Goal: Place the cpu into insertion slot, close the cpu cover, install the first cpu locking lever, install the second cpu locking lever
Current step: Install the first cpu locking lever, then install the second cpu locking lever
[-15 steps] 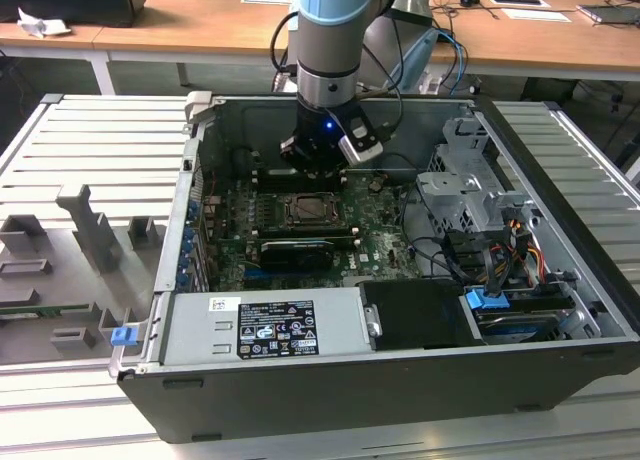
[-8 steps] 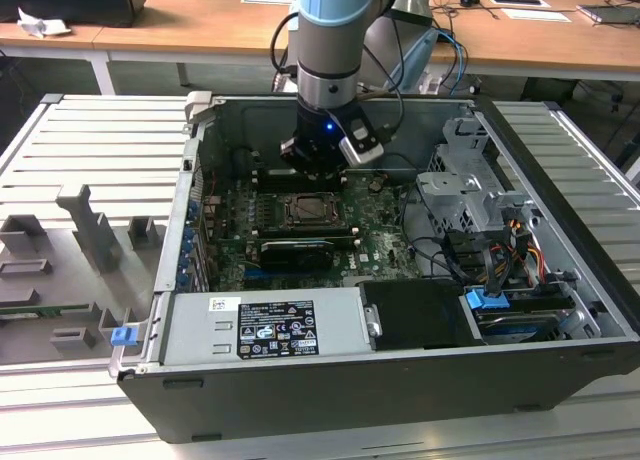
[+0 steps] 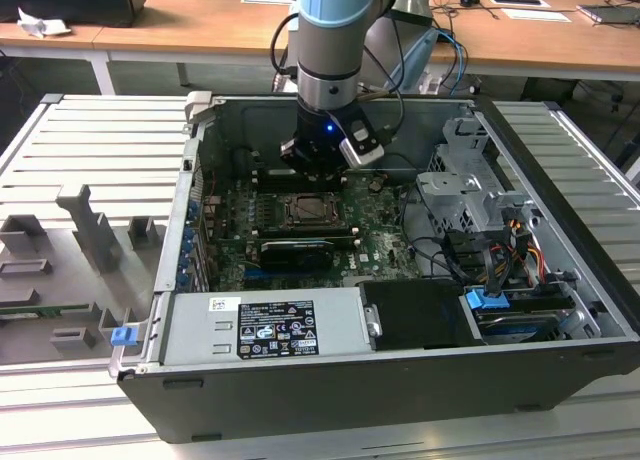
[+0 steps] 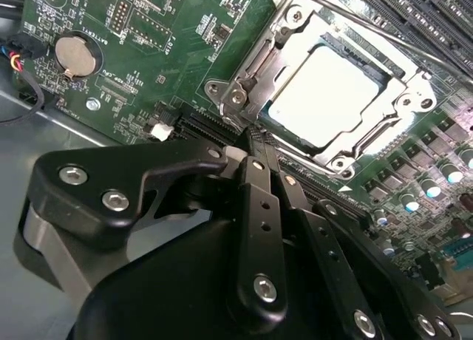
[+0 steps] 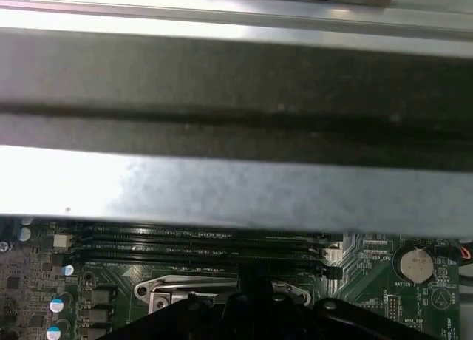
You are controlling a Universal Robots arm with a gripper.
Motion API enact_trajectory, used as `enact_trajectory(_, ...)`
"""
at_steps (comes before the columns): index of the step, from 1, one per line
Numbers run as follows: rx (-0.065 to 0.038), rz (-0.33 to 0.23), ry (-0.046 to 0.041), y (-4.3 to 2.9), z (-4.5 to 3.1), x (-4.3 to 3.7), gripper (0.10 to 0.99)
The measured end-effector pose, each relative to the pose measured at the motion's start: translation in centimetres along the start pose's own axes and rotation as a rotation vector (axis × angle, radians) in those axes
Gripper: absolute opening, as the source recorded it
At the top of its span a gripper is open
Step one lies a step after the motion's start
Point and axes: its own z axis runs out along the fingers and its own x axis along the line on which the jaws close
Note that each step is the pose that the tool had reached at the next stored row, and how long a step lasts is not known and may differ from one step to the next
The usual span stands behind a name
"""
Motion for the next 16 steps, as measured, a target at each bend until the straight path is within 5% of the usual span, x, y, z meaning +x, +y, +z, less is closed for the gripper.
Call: enact_trajectory(16,0.0,0.0,0.0001,-1.01,-0.27,0.05,0.106)
